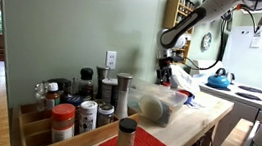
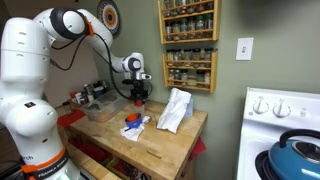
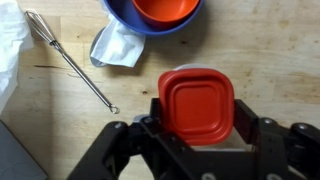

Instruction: Put the lid on the container

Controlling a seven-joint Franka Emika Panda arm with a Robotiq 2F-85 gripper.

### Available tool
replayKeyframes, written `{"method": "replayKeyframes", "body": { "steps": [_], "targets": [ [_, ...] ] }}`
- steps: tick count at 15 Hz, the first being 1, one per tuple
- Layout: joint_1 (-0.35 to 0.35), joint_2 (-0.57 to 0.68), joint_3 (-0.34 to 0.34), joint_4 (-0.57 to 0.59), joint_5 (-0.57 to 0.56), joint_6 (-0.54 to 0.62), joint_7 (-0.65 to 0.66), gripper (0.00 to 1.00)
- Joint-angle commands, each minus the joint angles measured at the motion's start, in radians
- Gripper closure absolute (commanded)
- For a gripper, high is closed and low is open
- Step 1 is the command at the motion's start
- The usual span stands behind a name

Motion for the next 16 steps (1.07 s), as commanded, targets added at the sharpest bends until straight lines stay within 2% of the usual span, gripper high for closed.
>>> {"method": "replayKeyframes", "body": {
  "steps": [1, 16],
  "targets": [
    [0.0, 0.003, 0.002, 0.007, 0.016, -0.016, -0.019, 0.54],
    [-0.002, 0.023, 0.005, 0.005, 0.021, -0.007, -0.025, 0.54]
  ]
}}
